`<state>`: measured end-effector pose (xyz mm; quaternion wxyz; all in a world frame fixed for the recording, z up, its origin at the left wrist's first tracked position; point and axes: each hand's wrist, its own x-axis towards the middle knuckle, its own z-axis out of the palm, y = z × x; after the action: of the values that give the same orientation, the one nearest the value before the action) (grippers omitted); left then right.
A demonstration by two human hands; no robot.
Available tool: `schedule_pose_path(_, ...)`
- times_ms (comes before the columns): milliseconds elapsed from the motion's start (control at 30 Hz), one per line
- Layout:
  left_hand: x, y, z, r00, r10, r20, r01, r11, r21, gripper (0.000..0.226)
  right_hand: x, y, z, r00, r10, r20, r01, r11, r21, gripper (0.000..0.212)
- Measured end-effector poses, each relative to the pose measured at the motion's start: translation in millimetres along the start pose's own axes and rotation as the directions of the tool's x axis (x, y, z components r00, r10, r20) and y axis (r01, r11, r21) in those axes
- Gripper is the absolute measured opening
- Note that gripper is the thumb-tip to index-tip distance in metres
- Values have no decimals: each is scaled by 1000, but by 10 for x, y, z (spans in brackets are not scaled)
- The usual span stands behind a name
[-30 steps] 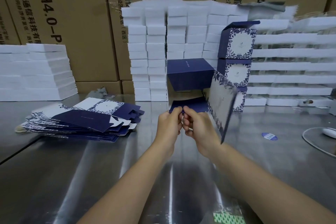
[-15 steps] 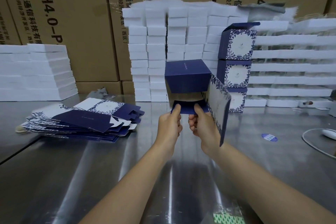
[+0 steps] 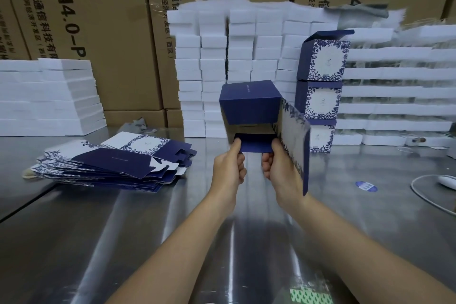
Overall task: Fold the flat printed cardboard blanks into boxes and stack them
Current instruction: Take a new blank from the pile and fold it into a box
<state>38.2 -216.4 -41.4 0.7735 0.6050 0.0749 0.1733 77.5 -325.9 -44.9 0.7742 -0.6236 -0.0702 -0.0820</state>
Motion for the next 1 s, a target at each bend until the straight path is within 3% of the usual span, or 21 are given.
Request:
schedule_pose_path(133,5,0,-6,999,39,-8,-39,999,-24,46,12,-27,-29,980,-42,194,57,996,-72,48)
schedule_pose_path(233,64,54,-82,996,34,-83,-36,999,-25,47,16,-46,-102,937,-41,348,157,937,-313,41)
schedule_pose_path(300,106,88,-144,991,53,-126,-53,999,3,46,39,-33,-161,935,-73,348,228,874,-429,31)
schedule_pose_path(400,138,118,-214,976,133,-172,-117,988,100,50,111,71,-326,932,-234,276,342,816,-465,19)
schedule_pose_path(500,151,134,-274,950,246,-193,-193,947,256,49,165,136,-501,983,-43,177,128,854,-504,37)
schedule_pose_path(533,156,135,-286,939,283,-195,-219,930,297,50,177,124,-524,983,-82,165,155,849,-505,49)
schedule_pose_path(567,164,134,-292,929,316,-192,-245,915,320,52,180,71,-514,961,-223,163,275,820,-502,63)
schedule_pose_path(633,178,119,-288,919,354,-171,-291,905,312,55,225,-28,-453,806,-545,230,573,623,-533,88)
schedule_pose_path(667,178,110,-276,922,359,-143,-311,909,276,52,246,-59,-418,745,-610,270,640,539,-547,92)
schedule_pose_path(733,160,118,-256,934,350,-74,-331,924,193,35,280,-44,-385,717,-616,327,675,496,-546,81)
schedule_pose_path(800,127,149,-229,939,341,-46,-335,936,108,33,287,9,-376,720,-610,330,670,487,-561,64)
schedule_pose_path(900,113,167,-234,915,402,-18,-400,913,86,34,277,1,-368,776,-578,252,613,597,-518,39)
schedule_pose_path(1000,109,128,-260,874,484,35,-481,855,195,34,233,-45,-336,805,-570,162,578,694,-430,27)
